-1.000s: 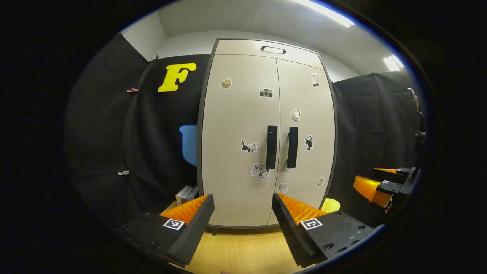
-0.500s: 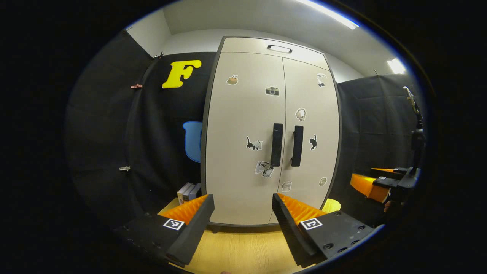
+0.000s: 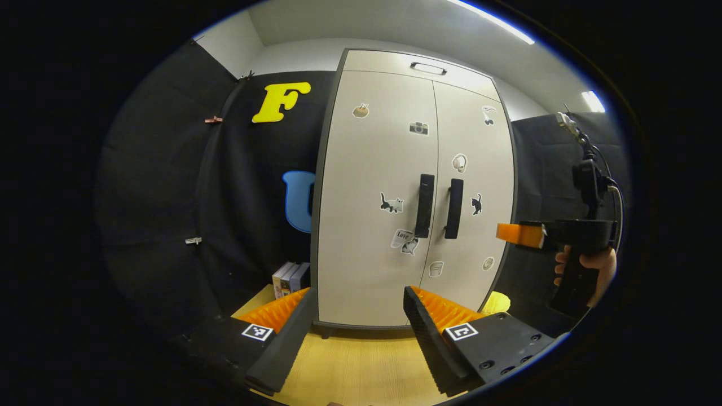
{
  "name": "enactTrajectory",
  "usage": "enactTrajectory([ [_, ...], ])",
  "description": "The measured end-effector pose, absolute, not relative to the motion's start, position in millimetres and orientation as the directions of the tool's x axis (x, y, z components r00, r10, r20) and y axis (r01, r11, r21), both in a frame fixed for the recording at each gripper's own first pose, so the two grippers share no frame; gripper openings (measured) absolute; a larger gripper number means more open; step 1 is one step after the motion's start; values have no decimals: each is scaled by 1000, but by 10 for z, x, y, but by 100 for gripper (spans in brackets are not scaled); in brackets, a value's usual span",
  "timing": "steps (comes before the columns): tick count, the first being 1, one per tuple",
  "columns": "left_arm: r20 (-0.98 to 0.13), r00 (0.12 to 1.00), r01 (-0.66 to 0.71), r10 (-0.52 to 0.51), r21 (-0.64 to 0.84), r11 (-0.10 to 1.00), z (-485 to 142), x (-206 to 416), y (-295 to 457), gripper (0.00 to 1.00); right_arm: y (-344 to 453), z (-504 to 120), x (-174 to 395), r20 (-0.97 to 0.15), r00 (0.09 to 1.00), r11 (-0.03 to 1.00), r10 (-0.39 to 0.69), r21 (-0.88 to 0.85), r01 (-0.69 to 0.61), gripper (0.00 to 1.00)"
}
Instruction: Open the right door of the double-door shoe cabinet with the right hand, and open the left door with the left hand.
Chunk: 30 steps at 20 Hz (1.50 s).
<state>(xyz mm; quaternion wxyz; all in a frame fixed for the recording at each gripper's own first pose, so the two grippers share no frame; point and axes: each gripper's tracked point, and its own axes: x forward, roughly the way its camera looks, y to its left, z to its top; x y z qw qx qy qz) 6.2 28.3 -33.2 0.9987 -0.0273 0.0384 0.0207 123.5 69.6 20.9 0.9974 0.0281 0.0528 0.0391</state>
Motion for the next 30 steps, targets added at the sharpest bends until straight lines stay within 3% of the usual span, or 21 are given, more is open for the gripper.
enactTrajectory([
  [8, -106, 988, -120, 111, -87, 989, -456, -9, 581, 95, 1242, 351, 1866, -103, 987, 987, 127, 113, -115, 98],
  [18, -122, 975, -199, 187, -91, 976, -536, -79, 956, 95, 1385, 135, 2448, -161, 984, 990, 79, 126, -59, 97],
  [22, -128, 972, -211, 198, -92, 973, -545, -88, 1035, 95, 1417, 136, 2444, -164, 982, 987, 96, 140, -73, 84],
  [23, -130, 972, -209, 196, -90, 974, -548, -88, 1040, 95, 1429, 128, 2445, -169, 980, 986, 106, 143, -82, 70],
  [24, -130, 972, -206, 194, -87, 975, -550, -91, 1037, 95, 1490, 118, 2443, -171, 976, 982, 134, 156, -107, 70],
  [27, -123, 975, -194, 184, -75, 978, -547, -118, 1019, 95, 1540, 112, 2422, -173, 974, 982, 149, 141, -126, 39],
  [30, -133, 975, -187, 176, -78, 979, -591, -197, 997, 95, 1537, 121, 2398, -161, 978, 988, 136, 89, -122, 34],
])
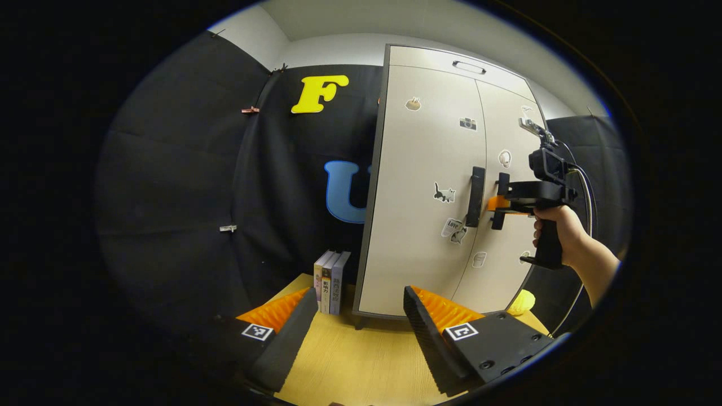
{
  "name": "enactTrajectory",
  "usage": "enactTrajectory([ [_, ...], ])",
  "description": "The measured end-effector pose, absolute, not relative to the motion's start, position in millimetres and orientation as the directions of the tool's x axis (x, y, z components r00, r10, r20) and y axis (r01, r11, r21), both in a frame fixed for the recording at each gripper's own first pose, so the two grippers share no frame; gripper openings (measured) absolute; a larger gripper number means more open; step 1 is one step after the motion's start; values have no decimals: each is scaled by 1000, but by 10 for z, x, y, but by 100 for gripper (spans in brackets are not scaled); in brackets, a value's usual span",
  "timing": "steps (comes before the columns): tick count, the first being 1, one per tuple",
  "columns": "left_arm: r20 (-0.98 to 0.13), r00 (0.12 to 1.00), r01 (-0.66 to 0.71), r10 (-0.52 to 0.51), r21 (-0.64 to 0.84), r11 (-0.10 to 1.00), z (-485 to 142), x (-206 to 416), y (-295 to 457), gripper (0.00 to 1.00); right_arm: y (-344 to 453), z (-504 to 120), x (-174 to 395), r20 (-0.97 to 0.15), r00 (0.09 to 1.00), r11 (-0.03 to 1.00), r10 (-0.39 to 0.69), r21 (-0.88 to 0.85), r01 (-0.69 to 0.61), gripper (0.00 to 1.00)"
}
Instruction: Open the right door of the double-door shoe cabinet with the right hand, and open the left door with the left hand.
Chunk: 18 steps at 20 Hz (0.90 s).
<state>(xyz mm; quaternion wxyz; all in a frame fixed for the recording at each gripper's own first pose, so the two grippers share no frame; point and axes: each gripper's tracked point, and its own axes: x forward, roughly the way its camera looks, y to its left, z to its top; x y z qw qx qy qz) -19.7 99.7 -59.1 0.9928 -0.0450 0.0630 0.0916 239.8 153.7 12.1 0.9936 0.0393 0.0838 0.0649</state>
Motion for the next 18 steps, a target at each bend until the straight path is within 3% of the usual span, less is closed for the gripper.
enactTrajectory([
  [7, -141, 973, -199, 185, -95, 975, -624, -387, 1052, 95, 1558, 106, 2396, -191, 965, 982, 178, 101, -160, 13],
  [18, -114, 980, -167, 161, -45, 985, -500, -420, 872, 95, 1517, 145, 2226, -193, 955, 973, 224, 107, -206, 12],
])
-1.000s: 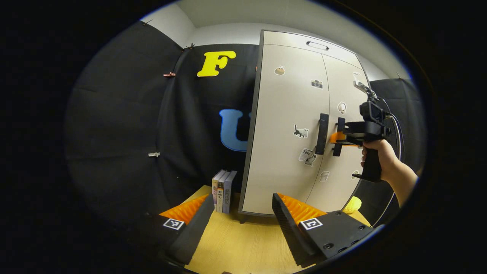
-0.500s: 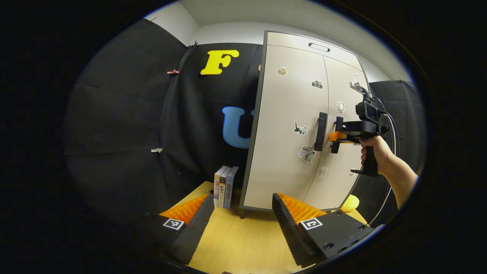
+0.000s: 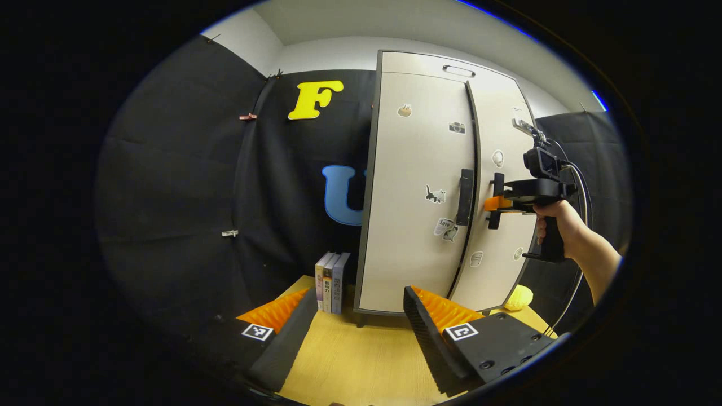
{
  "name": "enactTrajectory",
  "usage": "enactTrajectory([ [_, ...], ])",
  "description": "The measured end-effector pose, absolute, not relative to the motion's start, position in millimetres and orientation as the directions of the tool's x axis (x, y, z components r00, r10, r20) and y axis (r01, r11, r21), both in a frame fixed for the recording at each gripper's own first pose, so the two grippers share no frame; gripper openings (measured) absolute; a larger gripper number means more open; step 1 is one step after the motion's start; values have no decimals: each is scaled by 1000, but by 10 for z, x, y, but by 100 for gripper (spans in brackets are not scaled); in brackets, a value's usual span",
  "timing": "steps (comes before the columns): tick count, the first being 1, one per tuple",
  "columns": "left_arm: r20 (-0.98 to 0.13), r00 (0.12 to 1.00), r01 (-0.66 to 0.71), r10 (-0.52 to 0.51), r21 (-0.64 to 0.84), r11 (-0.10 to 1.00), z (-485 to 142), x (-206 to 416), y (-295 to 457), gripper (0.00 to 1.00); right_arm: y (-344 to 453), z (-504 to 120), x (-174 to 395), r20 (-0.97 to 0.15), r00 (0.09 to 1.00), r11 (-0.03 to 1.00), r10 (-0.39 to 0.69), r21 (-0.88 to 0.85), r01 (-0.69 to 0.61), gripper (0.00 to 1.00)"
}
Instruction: Open the right door of the double-door shoe cabinet with the right hand, and open the left door with the left hand.
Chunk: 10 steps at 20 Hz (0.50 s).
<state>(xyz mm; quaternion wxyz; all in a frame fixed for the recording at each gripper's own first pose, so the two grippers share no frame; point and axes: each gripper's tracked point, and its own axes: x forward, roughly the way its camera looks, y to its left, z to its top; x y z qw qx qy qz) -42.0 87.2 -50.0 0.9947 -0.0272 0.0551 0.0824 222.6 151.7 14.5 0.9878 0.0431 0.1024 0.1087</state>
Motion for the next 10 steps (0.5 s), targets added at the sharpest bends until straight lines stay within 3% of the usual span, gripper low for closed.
enactTrajectory([
  [10, -100, 992, -80, 80, 2, 997, -324, -212, 231, 95, 1369, 202, 1985, -165, 936, 949, 310, 118, -293, 12],
])
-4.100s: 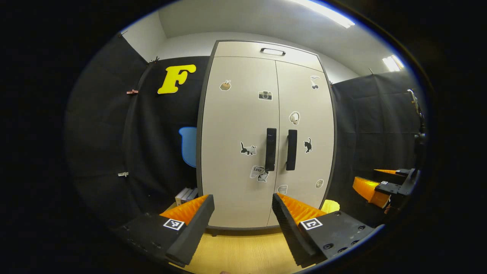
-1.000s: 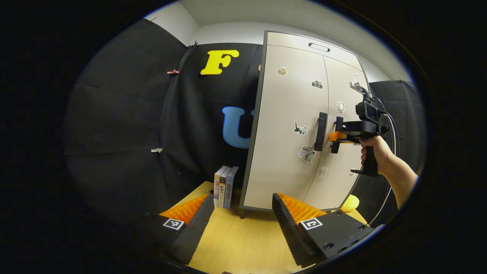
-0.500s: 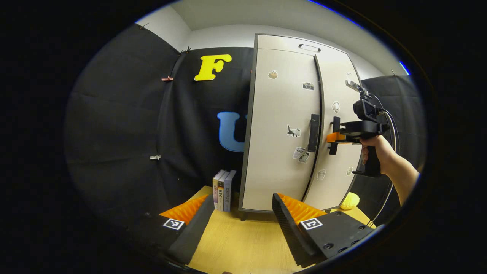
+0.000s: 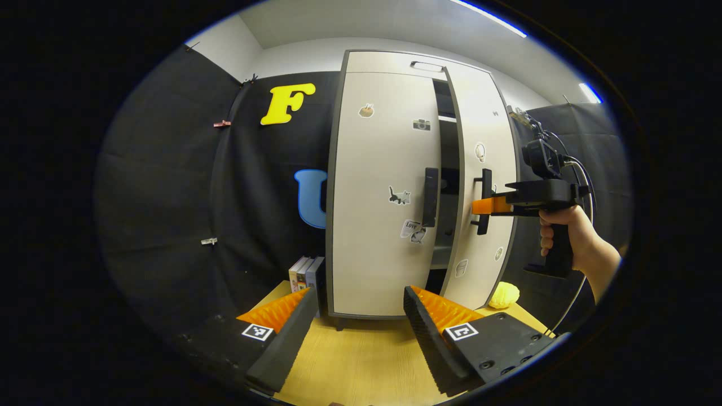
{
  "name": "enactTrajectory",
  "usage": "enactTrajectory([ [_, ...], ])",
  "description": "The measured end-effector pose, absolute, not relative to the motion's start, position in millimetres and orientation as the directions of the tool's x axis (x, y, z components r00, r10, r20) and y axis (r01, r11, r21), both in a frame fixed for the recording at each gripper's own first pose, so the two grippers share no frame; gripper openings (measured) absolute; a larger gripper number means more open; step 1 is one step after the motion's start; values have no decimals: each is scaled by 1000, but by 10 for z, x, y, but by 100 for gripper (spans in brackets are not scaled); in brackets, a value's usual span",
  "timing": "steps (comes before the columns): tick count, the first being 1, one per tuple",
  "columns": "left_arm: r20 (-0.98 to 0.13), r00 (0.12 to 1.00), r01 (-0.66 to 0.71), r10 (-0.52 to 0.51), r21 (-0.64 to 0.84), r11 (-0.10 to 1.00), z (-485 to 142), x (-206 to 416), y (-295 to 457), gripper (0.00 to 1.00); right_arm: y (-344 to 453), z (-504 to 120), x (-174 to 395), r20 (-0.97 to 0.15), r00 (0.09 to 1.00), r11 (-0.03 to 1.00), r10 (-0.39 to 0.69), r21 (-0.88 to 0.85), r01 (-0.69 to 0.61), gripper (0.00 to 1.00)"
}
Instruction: Open the right door of the double-door shoe cabinet with the right hand, and open the left door with the left hand.
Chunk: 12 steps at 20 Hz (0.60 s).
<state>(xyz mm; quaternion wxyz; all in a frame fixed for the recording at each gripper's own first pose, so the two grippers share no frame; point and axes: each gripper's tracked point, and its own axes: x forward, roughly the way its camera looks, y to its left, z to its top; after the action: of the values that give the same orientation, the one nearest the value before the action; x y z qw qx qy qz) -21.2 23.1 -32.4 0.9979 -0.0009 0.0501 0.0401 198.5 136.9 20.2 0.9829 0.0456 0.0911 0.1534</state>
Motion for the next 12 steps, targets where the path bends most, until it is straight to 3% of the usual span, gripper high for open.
enactTrajectory([
  [12, -122, 984, -134, 132, -2, 991, -394, -161, -222, 95, 1048, 286, 1662, -139, 895, 905, 423, 115, -409, 12],
])
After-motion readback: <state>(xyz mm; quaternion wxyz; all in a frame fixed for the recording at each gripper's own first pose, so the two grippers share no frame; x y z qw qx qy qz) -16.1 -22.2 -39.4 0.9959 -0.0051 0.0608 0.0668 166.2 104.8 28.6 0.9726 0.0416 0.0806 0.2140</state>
